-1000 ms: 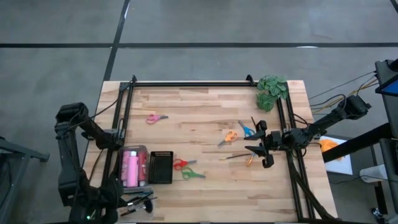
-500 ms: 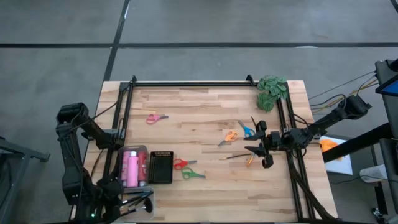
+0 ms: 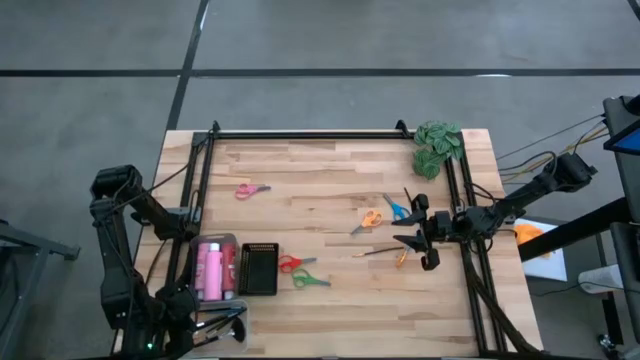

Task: Pick & Place Paint Supplies
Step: Put the silver paint brush into the transparent bin, then put the gold paint brush into the transparent bin

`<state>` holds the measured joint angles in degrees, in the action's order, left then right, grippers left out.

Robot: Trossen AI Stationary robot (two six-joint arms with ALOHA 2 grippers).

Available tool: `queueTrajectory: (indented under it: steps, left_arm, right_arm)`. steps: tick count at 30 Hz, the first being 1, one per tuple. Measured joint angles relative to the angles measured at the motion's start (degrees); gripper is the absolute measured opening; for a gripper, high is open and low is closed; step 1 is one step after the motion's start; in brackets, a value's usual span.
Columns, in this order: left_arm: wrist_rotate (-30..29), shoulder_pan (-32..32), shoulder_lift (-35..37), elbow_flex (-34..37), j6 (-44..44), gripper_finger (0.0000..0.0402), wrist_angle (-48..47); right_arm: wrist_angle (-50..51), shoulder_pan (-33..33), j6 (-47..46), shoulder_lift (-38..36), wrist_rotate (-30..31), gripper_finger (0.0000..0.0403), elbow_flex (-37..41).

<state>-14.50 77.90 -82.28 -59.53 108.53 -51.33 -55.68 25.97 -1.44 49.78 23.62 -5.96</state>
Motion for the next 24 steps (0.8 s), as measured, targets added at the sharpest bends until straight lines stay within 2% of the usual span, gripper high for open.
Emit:
queueTrajectory:
  steps: [14, 20, 24]
  left_arm:
    - [0.0, -0.4, 0.0, 0.0, -0.1, 0.0141, 0.9]
    - [-0.3, -0.4, 0.0, 0.0, -0.2, 0.0155, 0.9]
    - [-3.6, -0.4, 0.1, 0.0, -1.8, 0.0155, 0.9]
  right_arm:
    - [0.0, 0.0, 0.0, 0.0, 0.0, 0.0159, 0.0]
    - [0.0, 0.0, 0.0, 0.0, 0.0, 0.0159, 0.0]
    - [0.0, 0.0, 0.0, 0.0, 0.0, 0.0159, 0.0]
